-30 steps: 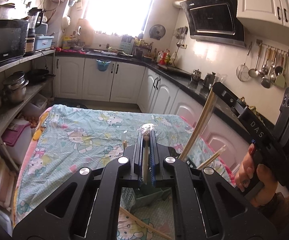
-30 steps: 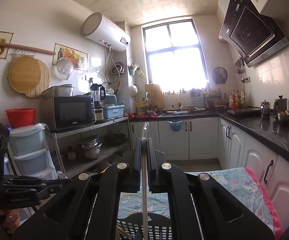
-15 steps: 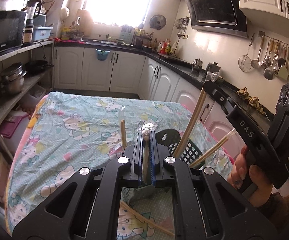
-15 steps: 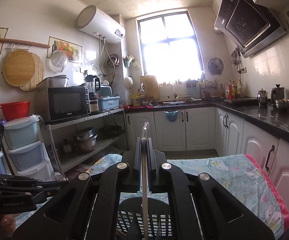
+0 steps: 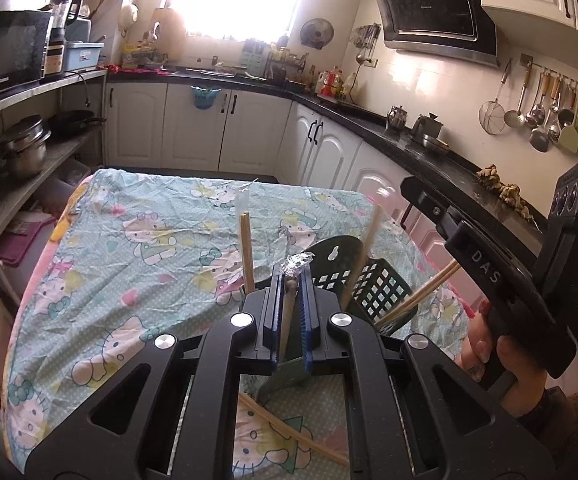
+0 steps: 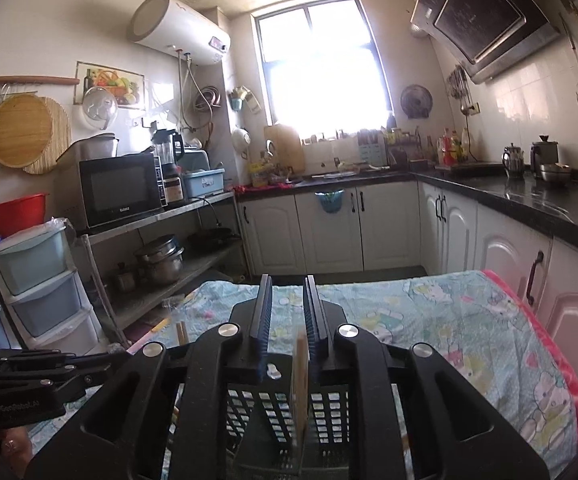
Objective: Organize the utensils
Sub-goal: 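Open the left gripper into the basket while the right gripper releases its chopstick, then move both open tools down toward the chopstick pile beside the basket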
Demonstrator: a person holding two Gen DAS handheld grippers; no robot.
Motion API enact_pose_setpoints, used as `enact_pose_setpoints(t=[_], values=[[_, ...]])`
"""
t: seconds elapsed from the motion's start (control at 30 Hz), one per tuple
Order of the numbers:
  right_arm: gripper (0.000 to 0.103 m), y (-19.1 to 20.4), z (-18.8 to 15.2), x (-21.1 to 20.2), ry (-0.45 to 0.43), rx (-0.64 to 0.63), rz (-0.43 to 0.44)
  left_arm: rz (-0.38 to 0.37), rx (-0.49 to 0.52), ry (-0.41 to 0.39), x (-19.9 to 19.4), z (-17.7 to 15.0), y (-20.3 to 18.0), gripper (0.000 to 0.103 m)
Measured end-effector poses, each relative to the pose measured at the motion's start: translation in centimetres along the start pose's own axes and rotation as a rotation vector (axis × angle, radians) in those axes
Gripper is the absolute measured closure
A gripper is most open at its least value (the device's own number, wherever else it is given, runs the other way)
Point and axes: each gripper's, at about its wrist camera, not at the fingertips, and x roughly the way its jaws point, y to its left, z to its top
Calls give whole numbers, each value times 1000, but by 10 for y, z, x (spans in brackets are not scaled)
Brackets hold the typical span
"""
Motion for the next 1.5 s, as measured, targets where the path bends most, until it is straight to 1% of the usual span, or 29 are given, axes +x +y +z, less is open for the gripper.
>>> enact_pose_setpoints(t=[0.03, 0.1, 0.17, 0.23, 0.27, 0.3, 0.33, 0.4, 0.53, 0.6, 0.67, 0.87, 1.13, 1.4, 1.5], values=[[85, -1, -1, -1, 6, 4, 2, 2, -5, -1, -1, 0, 1, 92], [81, -1, -1, -3, 20, 7, 2, 2, -13, -3, -2, -1, 2, 79], [77, -2, -2, -6, 29, 9, 3, 2, -19, -8, -5, -2, 4, 75], [75, -1, -2, -9, 36, 5, -3, 1, -29, -14, -8, -2, 5, 69], [74, -2, -2, -12, 37, 3, -9, 4, -35, -18, -10, -2, 6, 62], [74, -2, -2, -14, 40, 2, -13, 8, -40, -24, -13, -2, 6, 57], [72, -2, -2, -16, 42, 2, -13, 11, -45, -30, -16, -2, 6, 54], [69, -2, -1, -20, 51, 5, -14, 11, -51, -44, -21, -1, 7, 43], [63, 0, 0, -29, 62, 0, -18, 17, -66, -78, -34, 2, 9, 28], [60, 1, 0, -33, 68, -7, -19, 20, -71, -91, -40, 4, 8, 15], [56, 3, 1, -37, 80, -13, -22, 28, -71, -107, -46, 5, 8, 11], [51, 9, -1, -50, 101, -27, -19, 45, -60, -127, -59, 3, 5, 11], [46, 15, -3, -70, 103, -57, -2, 62, -40, -144, -73, -4, 0, 10], [43, 24, -7, -88, 119, -79, 16, 62, -51, -125, -77, -16, 1, 10], [42, 24, -13, -93, 139, -79, 14, 63, -59, -114, -77, -21, 3, 10]])
